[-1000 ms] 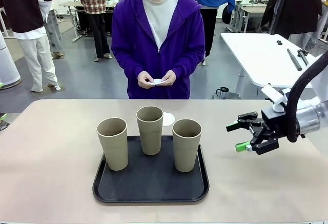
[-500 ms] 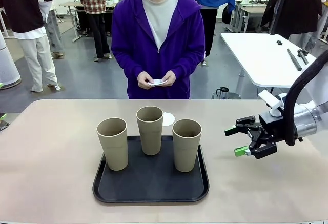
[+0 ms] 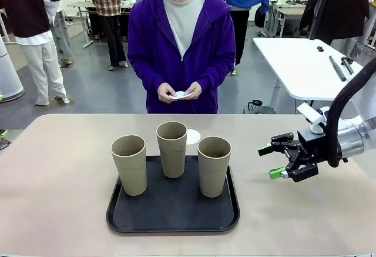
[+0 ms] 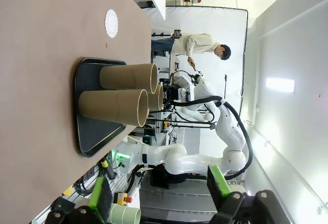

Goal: Place coasters on the table and set cups on them.
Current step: Pick up one Reusable plastic cup and place it on a coaster set by the human.

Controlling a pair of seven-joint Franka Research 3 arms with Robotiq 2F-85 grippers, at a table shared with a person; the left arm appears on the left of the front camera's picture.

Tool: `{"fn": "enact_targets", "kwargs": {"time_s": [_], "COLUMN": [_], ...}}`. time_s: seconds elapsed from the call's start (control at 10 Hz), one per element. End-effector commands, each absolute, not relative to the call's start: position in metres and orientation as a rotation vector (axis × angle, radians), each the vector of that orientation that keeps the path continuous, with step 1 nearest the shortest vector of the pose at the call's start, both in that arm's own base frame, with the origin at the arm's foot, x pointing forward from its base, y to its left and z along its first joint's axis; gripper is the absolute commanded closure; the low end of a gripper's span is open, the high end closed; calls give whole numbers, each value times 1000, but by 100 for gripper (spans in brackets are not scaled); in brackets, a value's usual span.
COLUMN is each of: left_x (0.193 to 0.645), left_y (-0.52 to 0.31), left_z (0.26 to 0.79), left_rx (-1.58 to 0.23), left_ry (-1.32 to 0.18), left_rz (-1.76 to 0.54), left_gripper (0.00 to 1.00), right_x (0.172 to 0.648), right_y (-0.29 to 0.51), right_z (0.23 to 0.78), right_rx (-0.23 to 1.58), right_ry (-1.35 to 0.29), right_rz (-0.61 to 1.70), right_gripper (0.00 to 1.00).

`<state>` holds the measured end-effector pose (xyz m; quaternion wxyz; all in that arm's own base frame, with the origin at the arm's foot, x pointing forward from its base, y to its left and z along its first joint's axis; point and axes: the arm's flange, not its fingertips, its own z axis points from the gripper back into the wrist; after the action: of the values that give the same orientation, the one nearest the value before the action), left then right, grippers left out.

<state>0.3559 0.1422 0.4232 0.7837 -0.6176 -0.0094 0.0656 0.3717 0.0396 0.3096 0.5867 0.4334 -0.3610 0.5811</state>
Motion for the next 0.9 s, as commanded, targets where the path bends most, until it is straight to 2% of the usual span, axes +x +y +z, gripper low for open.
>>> {"fn": "enact_targets", "kwargs": {"time_s": [0.0, 0.3, 0.8], "left_x": [355, 355, 355], "left_y": [141, 141, 141], "left_z": [426, 426, 426], "left_rx": [-1351, -1351, -1351], "left_ry": [-30, -30, -30], "left_rz": [140, 140, 140], "left_gripper": [0, 0, 0], "right_x": [378, 375, 384], "right_y": [39, 51, 92], "right_z": [296, 277, 248], "right_rx": [1029, 1092, 1155], "right_ry": [-951, -1056, -968], "right_rz": [1335, 1361, 1315], "right_gripper": [0, 0, 0]}}
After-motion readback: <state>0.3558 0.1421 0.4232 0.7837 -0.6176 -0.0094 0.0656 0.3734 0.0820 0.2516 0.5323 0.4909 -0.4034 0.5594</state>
